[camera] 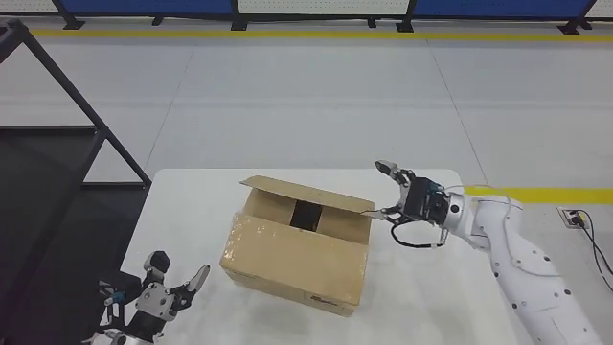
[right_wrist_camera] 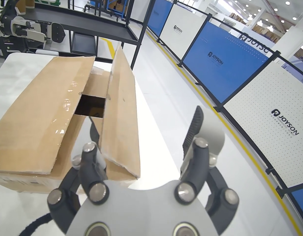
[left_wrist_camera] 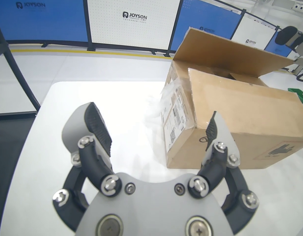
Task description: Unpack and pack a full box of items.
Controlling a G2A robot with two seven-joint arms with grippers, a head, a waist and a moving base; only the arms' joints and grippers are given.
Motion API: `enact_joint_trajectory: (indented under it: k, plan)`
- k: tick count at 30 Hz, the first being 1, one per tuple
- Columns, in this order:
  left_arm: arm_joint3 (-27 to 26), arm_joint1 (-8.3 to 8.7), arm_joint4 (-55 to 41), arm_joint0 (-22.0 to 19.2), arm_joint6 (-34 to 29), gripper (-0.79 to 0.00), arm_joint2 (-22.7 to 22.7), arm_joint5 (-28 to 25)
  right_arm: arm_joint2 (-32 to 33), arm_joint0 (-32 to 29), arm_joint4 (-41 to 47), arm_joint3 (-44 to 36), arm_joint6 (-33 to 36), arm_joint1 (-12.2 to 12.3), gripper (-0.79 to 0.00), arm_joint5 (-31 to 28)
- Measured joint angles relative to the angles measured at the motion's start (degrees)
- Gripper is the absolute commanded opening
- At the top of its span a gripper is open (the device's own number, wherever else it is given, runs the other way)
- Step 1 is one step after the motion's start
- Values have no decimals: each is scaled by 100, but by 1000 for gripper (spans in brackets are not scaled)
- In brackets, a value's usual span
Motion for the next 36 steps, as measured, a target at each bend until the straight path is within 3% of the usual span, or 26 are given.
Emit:
enact_joint_trajectory:
  k: [15, 23, 36]
  plan:
    - [170, 34, 901, -320, -207, 0, 480, -605, 880, -1248, -496, -1157, -1939, 392, 0, 340]
    - [206, 50, 1120, -377, -243, 0, 689, -903, 1142, -1684, -592, -1479, -2215, 506, 0, 604]
    - [155, 66, 1064, -387, -444, 0, 899, -1142, 1232, -1904, -624, -1702, -2309, 607, 0, 693]
